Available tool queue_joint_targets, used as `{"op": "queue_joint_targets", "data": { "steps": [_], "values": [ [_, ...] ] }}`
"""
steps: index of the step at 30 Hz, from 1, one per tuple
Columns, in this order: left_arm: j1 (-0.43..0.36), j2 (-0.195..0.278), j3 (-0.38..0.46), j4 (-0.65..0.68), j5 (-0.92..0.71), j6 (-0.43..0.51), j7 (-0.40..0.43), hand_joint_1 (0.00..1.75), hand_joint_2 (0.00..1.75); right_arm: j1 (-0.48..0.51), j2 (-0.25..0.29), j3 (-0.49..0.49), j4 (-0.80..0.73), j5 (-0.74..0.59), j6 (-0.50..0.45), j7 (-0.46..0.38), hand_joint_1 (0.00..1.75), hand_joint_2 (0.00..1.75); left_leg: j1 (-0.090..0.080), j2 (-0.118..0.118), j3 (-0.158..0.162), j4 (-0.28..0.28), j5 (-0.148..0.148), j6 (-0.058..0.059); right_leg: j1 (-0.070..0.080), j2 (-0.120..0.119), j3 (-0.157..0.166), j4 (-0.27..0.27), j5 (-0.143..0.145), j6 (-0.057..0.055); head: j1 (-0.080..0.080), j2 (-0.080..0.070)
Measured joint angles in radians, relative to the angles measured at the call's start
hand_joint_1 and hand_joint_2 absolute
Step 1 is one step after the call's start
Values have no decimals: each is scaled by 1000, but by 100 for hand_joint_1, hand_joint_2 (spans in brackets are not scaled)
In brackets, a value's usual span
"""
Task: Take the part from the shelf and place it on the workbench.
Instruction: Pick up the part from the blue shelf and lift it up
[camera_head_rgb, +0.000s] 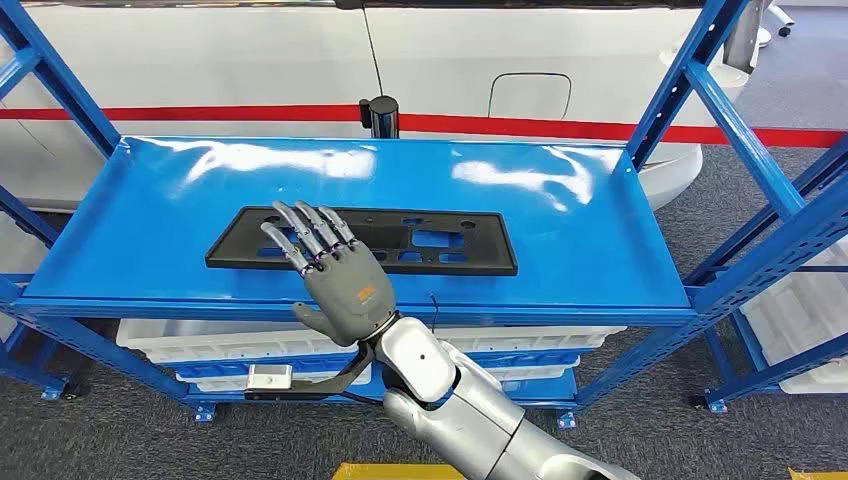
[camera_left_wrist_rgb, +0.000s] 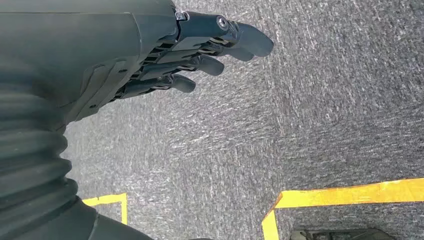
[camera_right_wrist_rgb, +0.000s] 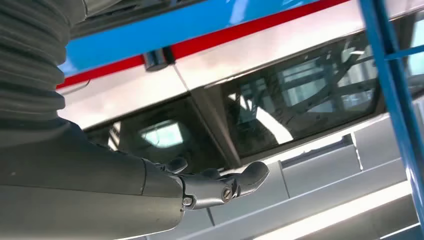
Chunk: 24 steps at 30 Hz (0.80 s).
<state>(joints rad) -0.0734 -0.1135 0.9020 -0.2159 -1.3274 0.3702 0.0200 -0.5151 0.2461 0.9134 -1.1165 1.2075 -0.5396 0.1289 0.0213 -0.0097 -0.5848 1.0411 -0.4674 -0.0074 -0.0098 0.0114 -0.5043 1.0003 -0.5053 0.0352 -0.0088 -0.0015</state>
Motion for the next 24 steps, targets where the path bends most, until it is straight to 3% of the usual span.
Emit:
{"op": "queue_joint_targets", "data": {
  "steps": [15, 24],
  "values": [
    [-3, -6, -1, 0, -14, -1, 1, 0, 175, -44, 33, -45, 143, 270, 11, 152, 0, 175, 0, 0, 0, 0, 0, 0, 0, 0, 0, 0, 0, 0, 0, 0],
    [-3, -7, 0, 0, -14, -1, 5, 0, 175, -66, 41, -98, 225, 330, 59, 209, 0, 175, 0, 0, 0, 0, 0, 0, 0, 0, 0, 0, 0, 0, 0, 0]
  ]
}}
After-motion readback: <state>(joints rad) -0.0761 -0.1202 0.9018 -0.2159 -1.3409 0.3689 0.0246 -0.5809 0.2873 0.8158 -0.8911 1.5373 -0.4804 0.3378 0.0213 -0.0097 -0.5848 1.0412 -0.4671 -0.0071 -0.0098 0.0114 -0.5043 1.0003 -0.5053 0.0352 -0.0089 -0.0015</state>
